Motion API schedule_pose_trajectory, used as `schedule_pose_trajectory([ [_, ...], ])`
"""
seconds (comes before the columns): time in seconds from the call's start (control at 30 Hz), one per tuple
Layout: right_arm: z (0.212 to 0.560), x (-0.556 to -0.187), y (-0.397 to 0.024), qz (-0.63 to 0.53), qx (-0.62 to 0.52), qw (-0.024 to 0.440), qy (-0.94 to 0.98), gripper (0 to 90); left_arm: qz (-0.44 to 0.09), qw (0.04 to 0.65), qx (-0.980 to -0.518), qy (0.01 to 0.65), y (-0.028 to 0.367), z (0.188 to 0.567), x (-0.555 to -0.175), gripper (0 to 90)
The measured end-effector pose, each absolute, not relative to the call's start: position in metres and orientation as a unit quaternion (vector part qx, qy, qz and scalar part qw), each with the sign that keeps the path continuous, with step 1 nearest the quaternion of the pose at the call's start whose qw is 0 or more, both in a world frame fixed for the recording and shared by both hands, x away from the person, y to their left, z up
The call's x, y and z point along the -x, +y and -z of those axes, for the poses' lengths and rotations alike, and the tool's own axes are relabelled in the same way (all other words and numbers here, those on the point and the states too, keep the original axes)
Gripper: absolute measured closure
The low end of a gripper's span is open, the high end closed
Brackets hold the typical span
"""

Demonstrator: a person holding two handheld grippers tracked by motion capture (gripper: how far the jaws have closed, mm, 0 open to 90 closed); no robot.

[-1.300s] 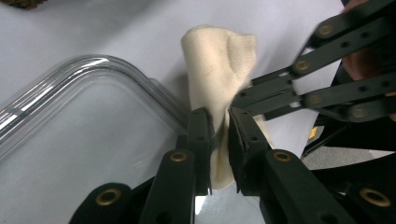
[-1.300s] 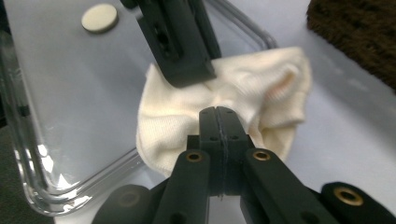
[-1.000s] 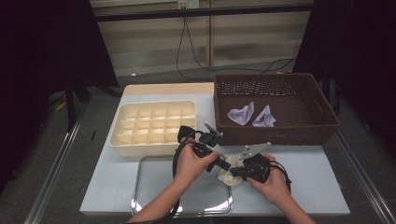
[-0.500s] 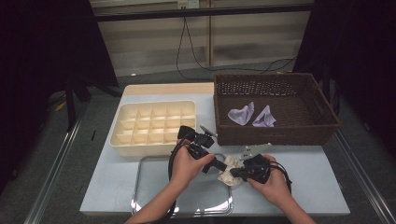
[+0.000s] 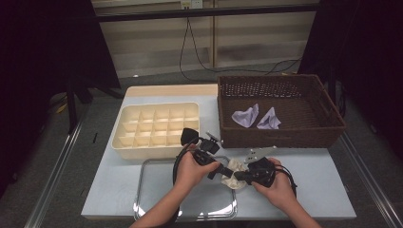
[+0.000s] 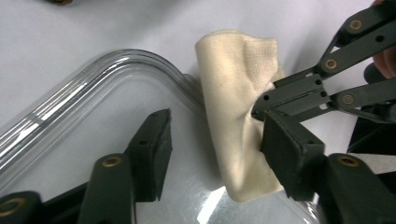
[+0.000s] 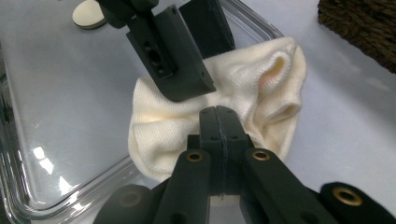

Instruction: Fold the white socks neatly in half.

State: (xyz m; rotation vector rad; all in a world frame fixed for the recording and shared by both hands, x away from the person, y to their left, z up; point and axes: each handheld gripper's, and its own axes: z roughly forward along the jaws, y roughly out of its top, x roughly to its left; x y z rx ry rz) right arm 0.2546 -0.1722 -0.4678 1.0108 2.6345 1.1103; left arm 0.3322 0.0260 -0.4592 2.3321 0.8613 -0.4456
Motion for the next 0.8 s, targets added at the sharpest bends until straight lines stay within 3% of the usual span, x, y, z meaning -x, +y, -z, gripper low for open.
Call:
schedule_pose_trajectory([
  [0.13, 0.4677, -0.2547, -0.1722, -0.366, -0.334, 0.054, 0.867, 90.0, 0.18, 0.297, -0.878, 0.329, 0.025, 0.4591, -0.3315, 44.7],
  [0.27, 0.4678, -0.2545, -0.1718, -0.366, -0.336, 0.054, 0.866, 90.0, 0.196, 0.296, -0.876, 0.325, 0.0246, 0.4587, -0.3302, 65.7],
  [0.4, 0.4676, -0.2543, -0.1715, -0.365, -0.333, 0.056, 0.868, 90.0, 0.201, 0.287, -0.876, 0.331, 0.0231, 0.4553, -0.3303, 76.7],
  [0.8, 0.4632, -0.2539, -0.1726, -0.36, -0.342, 0.058, 0.866, 90.0, 0.21, 0.288, -0.862, 0.361, 0.0198, 0.4498, -0.3332, 81.5],
])
